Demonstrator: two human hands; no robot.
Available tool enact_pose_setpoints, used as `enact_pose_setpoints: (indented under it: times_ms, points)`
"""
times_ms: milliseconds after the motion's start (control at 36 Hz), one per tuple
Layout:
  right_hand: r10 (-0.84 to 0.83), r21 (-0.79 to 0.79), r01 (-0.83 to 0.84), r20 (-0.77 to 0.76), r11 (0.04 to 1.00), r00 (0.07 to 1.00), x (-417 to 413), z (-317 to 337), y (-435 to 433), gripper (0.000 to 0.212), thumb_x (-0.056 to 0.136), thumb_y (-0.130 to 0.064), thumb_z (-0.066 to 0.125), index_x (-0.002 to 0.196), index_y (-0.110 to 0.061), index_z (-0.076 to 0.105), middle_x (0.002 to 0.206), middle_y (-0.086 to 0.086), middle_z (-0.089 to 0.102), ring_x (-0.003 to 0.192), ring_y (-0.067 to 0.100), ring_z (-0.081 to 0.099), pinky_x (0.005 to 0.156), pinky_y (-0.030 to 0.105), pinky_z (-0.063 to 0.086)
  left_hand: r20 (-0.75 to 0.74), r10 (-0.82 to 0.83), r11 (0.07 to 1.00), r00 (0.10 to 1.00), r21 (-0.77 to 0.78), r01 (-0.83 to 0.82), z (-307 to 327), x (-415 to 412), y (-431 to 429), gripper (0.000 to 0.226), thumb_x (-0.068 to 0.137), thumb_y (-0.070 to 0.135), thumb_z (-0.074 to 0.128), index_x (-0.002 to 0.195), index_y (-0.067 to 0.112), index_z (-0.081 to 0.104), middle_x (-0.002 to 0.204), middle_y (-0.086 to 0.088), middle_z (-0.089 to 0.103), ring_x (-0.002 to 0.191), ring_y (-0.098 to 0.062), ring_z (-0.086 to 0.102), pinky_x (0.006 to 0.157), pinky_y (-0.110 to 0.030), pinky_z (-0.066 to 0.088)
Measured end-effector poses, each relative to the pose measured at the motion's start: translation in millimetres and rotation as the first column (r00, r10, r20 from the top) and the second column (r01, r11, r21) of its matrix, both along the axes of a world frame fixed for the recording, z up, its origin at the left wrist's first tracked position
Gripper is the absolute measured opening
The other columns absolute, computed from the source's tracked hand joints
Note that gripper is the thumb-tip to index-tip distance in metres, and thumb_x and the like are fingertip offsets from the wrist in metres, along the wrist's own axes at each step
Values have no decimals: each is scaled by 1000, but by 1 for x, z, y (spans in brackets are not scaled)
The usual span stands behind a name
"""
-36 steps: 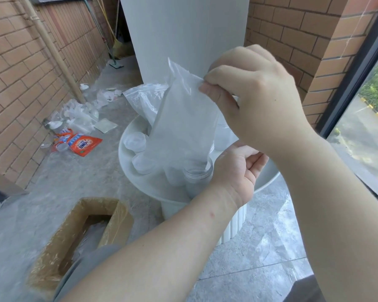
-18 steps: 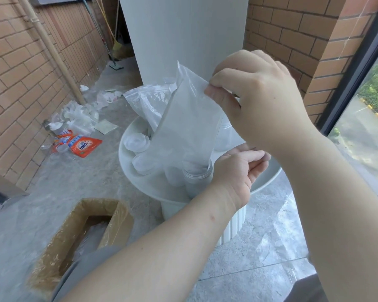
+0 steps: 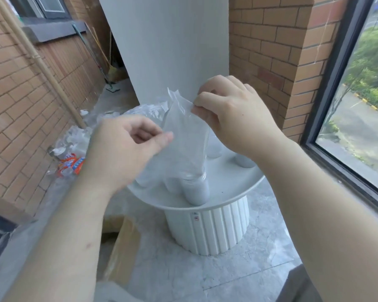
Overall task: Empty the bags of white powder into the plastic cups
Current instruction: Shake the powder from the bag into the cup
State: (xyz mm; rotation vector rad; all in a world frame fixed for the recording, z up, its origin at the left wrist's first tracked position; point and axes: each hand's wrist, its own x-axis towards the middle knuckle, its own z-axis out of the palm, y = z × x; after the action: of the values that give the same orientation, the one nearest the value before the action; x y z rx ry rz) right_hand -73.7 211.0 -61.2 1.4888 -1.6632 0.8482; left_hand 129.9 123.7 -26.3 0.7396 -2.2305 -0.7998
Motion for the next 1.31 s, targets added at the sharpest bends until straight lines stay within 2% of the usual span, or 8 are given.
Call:
enact_pose_setpoints:
  times_ms: [167,278,389,500,583,778,861,1306]
  points:
    - [-4,-7,4,11,1000,1000,7,-1,-5,23,103,-32,55,92,-17,70,107,2,65,89,31,58,67,32,34,-7,30,997,1000,-68,-30,-57,-10,-38,61,67,56,79,120,33,58,119,20,63,114,-1,57,98,-24,45]
    - [10,-55,-7,57,998,998,12,-7,-8,22,102,-30,56,93,-16,71,111,5,65,94,31,58,69,36,41,1,45,999,999,-20,-45,-74,-22,-33,21,77,38,82,89,30,67,86,19,71,81,-2,66,69,-21,49]
    - [11,-207,59,321,977,947,22,-18,-5,28,102,-31,54,122,-14,66,123,8,60,111,29,57,91,46,48,-70,72,993,995,-83,-78,-85,-23,-26,32,84,26,78,61,17,57,57,4,58,60,-15,50,51,-16,33]
    - [28,-107,125,860,986,510,44,-38,10,41,99,-23,52,140,-19,50,121,-2,50,111,17,54,101,35,43,-122,83,995,989,-46,-89,-92,-20,-21,38,86,21,76,59,29,50,56,16,57,56,-2,48,51,-12,33]
    - [-184,192,1,936,981,300,51,-62,18,59,90,-24,50,149,-23,42,121,5,53,113,25,56,101,41,46,-148,98,989,984,-94,-113,-99,-18,-21,19,87,24,75,73,25,62,67,16,65,70,3,58,58,-8,39]
    - [-246,382,-257,866,888,435,71,-83,33,65,94,-21,49,152,-41,27,114,-3,41,104,14,51,69,14,42,-202,133,963,970,-205,-175,-111,-26,-15,22,90,21,72,77,16,55,73,9,63,73,-6,53,65,-5,37]
    - [-261,438,-295,834,849,486,72,-86,32,68,91,-17,51,152,-39,33,115,0,42,112,20,53,88,27,46,-208,126,962,970,-214,-170,-112,-29,-12,19,91,21,71,79,21,56,76,12,63,75,-4,54,66,-3,37]
    - [-200,377,-319,859,869,472,68,-82,27,61,87,-19,54,143,-41,45,113,-4,47,98,13,56,75,19,49,-232,138,956,963,-224,-191,-121,-29,-16,21,90,27,64,78,14,54,74,5,63,71,-7,53,63,-5,37]
